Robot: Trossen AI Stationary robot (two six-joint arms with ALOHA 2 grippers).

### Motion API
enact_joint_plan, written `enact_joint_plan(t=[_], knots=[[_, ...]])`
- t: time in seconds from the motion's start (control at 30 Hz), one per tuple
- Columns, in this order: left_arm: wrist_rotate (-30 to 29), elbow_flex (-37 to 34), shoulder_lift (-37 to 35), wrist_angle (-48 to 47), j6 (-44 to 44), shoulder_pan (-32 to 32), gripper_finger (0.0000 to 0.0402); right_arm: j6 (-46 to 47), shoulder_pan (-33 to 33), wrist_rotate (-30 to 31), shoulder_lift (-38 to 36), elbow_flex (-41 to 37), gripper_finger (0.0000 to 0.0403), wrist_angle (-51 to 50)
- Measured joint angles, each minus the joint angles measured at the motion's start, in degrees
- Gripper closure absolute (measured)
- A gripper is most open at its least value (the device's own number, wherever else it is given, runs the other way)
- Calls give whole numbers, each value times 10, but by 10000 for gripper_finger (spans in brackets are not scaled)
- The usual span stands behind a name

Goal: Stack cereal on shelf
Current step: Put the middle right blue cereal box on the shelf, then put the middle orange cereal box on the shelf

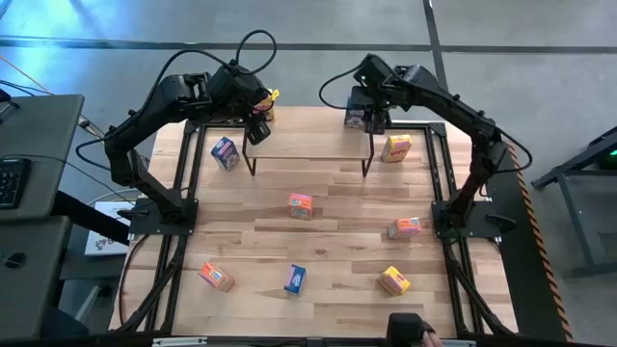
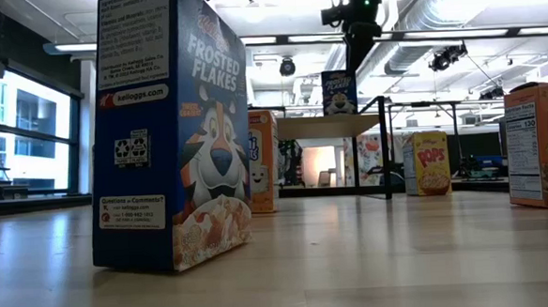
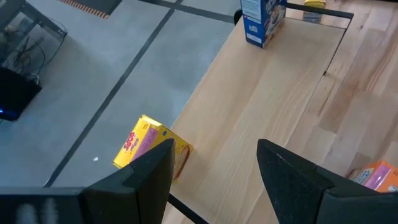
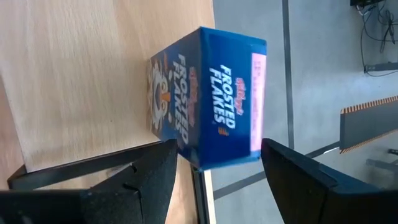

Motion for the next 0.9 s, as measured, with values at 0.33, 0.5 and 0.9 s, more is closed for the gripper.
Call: enact_joint_plan(t=[0.33,0.5,0.9], knots=[[7,0,0,-1,-8,0,181,8,1,10,-31,0,178,0],[73,0,0,-2,-25,-1,181,32,12,10,-50,0,178,-9],[116,0,0,-25,-7,-72,181,113,92,9,-115,0,178,-27]])
